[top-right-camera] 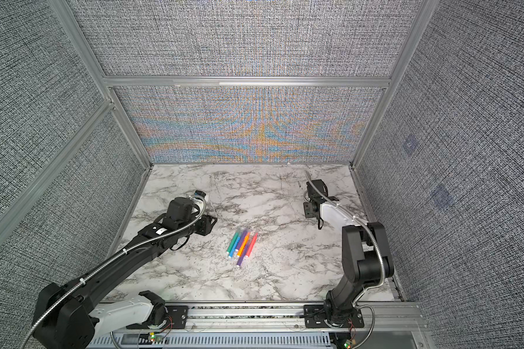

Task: Remove pen caps from pens
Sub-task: Place the pen cap to the middle-right of the table, then pick up the pen from the center of the table.

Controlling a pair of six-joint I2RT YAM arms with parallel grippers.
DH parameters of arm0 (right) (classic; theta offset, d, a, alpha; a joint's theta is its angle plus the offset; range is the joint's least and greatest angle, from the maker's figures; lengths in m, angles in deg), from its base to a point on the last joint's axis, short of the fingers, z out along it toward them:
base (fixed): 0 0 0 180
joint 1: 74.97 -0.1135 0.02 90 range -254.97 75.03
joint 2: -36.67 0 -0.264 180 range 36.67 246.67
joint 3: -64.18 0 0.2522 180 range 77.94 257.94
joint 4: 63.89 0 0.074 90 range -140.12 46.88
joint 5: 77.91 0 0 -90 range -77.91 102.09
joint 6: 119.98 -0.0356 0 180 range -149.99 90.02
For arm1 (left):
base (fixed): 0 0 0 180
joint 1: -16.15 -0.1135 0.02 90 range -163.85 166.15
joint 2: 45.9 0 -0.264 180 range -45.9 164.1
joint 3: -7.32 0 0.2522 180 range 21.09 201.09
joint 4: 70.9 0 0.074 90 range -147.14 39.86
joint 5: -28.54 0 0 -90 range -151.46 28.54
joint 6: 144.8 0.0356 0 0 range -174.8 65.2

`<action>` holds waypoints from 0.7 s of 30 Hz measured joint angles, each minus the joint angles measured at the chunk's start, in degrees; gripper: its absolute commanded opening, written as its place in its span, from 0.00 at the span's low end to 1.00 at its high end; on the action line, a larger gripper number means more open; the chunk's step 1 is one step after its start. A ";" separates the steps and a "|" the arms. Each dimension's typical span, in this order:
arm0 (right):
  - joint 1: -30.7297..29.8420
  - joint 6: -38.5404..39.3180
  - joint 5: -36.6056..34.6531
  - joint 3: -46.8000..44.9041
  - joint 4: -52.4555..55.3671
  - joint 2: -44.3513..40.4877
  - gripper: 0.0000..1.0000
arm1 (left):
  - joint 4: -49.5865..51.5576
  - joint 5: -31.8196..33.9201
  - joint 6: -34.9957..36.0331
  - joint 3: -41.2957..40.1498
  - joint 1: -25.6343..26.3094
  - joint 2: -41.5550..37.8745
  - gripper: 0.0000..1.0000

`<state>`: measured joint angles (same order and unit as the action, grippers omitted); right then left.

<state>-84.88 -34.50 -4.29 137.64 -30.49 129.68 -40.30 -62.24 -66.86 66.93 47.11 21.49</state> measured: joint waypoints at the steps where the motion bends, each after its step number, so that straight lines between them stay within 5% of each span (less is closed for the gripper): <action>1: -0.70 -0.04 0.24 -0.20 -0.04 -1.29 0.42 | 0.00 0.63 -0.22 -0.22 1.27 0.17 0.50; 8: -5.84 -0.85 3.80 -3.06 -1.16 -12.13 0.41 | -0.48 1.64 -3.19 -0.66 12.13 2.54 0.48; 21: -6.54 -2.75 10.86 -7.28 -3.39 -21.81 0.38 | 1.49 7.50 -7.08 12.00 24.57 23.08 0.43</action>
<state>-91.42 -37.25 6.57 130.36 -33.87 107.87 -38.81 -54.74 -73.94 78.93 71.68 44.57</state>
